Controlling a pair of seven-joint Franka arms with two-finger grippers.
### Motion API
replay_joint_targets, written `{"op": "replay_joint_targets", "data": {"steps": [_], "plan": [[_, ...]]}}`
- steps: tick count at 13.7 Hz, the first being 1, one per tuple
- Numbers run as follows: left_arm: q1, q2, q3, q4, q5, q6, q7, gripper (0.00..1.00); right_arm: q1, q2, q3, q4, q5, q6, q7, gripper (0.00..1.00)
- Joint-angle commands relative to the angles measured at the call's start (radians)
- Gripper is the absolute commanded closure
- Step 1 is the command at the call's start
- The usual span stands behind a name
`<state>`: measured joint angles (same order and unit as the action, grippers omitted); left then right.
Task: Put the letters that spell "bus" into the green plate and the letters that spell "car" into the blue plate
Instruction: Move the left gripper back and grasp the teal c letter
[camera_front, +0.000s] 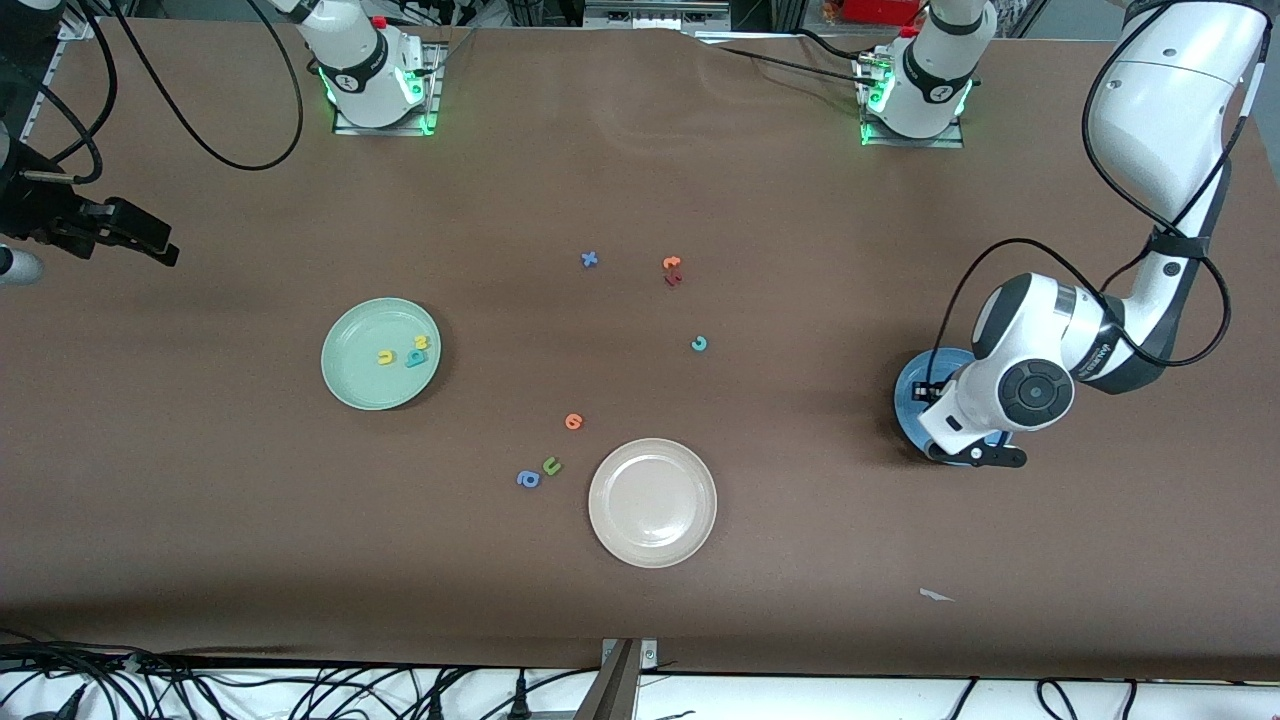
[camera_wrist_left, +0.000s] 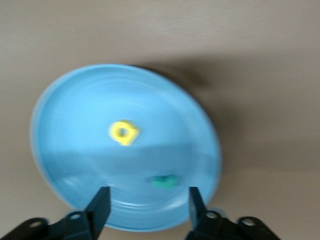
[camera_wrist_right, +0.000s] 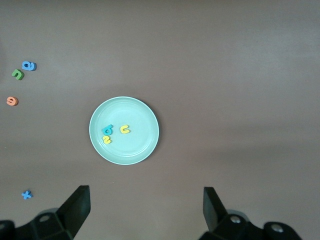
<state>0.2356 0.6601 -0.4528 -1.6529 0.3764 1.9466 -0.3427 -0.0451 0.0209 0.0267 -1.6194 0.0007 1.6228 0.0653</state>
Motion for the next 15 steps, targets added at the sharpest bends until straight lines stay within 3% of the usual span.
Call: {"op": "replay_joint_targets", "data": {"steps": [1,4,8,15], "plan": [[-0.022,-0.008,-0.088,-0.046,-0.06,0.093,-0.23,0.0,-0.005,-0.004,0.001,-0.007,0.016,0.005,0.004,0.0],[-0.076,-0.002,-0.193,-0.097,-0.06,0.205,-0.581,0.0,-0.005,-0.004,0.001,-0.007,0.016,0.002,-0.004,0.0],[-0.267,0.036,-0.182,-0.123,-0.024,0.379,-0.979,0.0,-0.005,-0.004,0.001,-0.007,0.022,0.002,-0.005,0.0],[-0.348,0.11,-0.152,-0.104,0.119,0.433,-1.187,0.0,-0.005,-0.004,0.001,-0.005,0.019,0.002,-0.012,0.0]]}}
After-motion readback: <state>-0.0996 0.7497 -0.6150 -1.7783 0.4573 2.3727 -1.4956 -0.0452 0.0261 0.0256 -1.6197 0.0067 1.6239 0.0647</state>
